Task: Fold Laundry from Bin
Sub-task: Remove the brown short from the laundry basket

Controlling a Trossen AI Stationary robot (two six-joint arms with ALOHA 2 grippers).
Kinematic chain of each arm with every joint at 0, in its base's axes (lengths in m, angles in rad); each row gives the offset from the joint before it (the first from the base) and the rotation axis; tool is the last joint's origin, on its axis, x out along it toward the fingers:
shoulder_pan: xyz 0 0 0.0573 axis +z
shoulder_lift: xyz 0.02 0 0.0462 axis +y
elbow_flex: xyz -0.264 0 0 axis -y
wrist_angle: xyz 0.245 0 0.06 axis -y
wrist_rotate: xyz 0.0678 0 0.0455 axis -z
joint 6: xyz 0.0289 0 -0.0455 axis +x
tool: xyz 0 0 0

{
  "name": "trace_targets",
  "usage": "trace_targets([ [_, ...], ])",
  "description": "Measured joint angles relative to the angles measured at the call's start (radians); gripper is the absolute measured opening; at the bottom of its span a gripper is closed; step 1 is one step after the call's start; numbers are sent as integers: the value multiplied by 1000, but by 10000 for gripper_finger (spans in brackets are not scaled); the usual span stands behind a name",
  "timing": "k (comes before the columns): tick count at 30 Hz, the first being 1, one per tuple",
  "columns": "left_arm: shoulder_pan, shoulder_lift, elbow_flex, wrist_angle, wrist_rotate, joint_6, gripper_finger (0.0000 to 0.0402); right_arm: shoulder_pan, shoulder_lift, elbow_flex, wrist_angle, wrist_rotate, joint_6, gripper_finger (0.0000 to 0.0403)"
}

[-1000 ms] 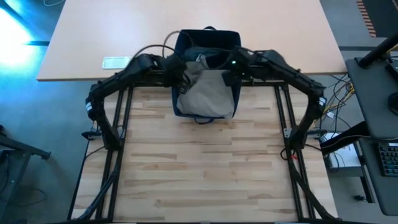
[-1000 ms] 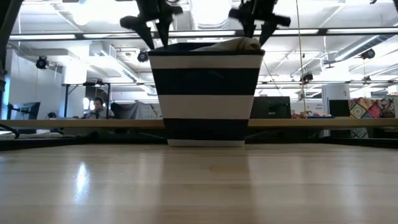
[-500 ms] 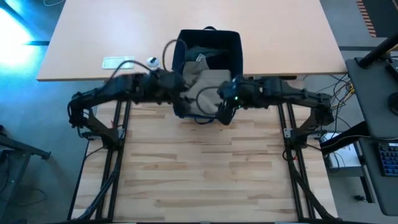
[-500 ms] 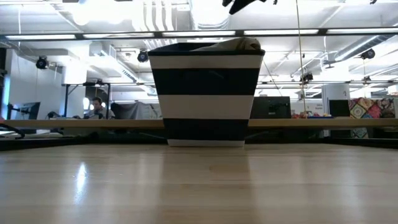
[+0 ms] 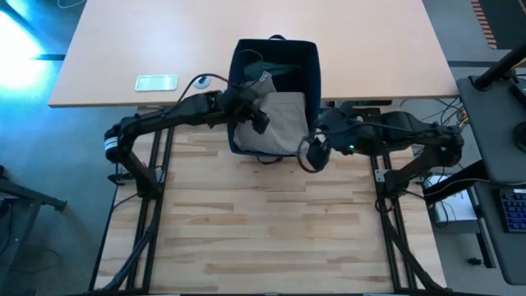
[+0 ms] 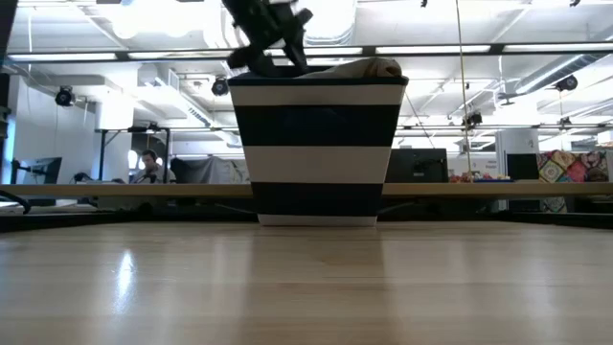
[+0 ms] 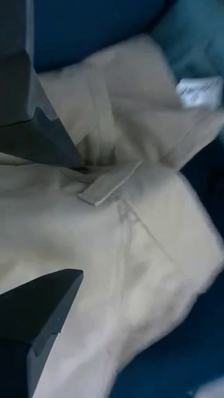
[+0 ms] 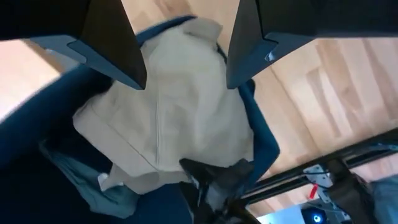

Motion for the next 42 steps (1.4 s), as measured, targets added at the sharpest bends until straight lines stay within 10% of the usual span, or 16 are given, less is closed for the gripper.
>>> trace_targets([
  [6, 19, 61, 11, 4, 53, 33, 222, -2, -78, -103, -2, 7, 67, 219],
  [13, 7, 69, 74, -30, 81, 1, 24, -2, -143, -169, -1, 10, 94, 219],
  [27, -365, 69, 710, -471, -2, 1, 1, -2, -207, -196, -3, 108, -47, 219],
  [32, -656, -86, 567, -395, 11, -137, 1, -2, -215, -229, 12, 172, -72, 219],
  [42, -1096, -203, 201, -470, -336, -689, 0, 2, -201, -271, 50, 126, 117, 219],
])
